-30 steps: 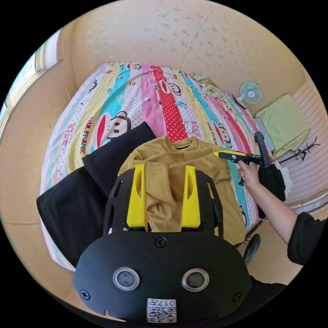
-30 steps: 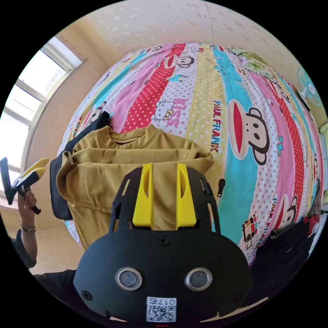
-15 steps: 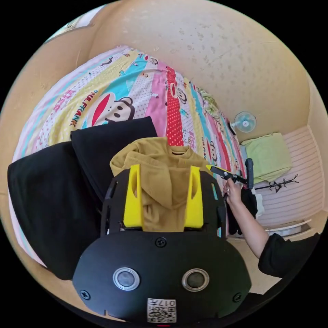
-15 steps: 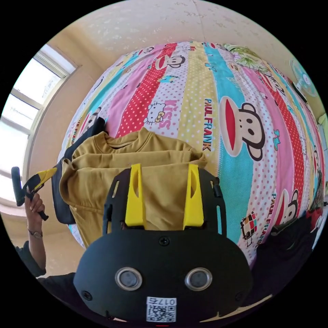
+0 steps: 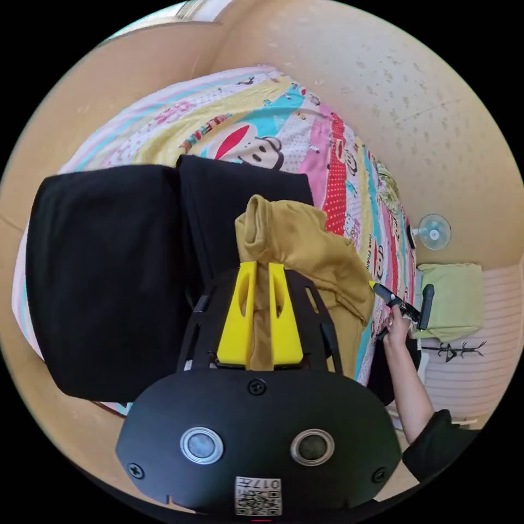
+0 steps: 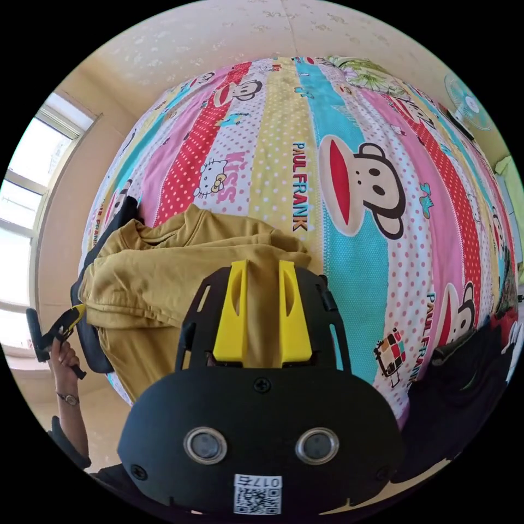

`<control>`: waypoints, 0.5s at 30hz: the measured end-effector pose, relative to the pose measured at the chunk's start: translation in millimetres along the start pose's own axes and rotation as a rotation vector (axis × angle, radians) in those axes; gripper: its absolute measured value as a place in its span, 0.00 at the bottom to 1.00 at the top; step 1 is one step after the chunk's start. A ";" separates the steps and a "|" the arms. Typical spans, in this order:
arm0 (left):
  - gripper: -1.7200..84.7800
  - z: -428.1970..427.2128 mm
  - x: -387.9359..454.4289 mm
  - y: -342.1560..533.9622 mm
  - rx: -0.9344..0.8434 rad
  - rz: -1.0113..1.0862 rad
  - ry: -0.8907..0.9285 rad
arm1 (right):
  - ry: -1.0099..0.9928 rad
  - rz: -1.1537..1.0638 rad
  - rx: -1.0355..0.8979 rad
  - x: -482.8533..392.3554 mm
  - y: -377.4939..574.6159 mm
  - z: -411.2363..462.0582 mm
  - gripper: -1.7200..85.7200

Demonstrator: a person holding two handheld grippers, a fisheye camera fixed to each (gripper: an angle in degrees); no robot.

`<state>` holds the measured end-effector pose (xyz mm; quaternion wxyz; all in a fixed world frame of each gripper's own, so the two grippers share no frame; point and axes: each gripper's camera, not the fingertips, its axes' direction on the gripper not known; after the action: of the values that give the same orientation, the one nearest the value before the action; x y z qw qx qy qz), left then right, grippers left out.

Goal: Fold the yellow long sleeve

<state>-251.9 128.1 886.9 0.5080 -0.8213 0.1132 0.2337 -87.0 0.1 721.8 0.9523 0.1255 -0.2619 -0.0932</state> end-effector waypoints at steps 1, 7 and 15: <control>0.10 -7.7 -16.1 14.2 0.009 -0.002 0.051 | -0.025 -0.021 0.036 5.9 14.7 -25.2 0.12; 0.16 -9.8 -73.8 127.0 -0.222 0.194 0.098 | -0.133 -0.217 -0.116 34.0 167.8 -116.7 0.12; 0.18 69.7 -102.9 207.3 -0.550 0.364 -0.068 | -0.141 -0.129 -0.612 90.5 361.6 -134.7 0.15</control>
<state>-447.5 89.6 750.2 0.2206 -0.8857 0.1740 0.3696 100.3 347.7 756.9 0.9174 -0.1572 -0.2786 -0.2366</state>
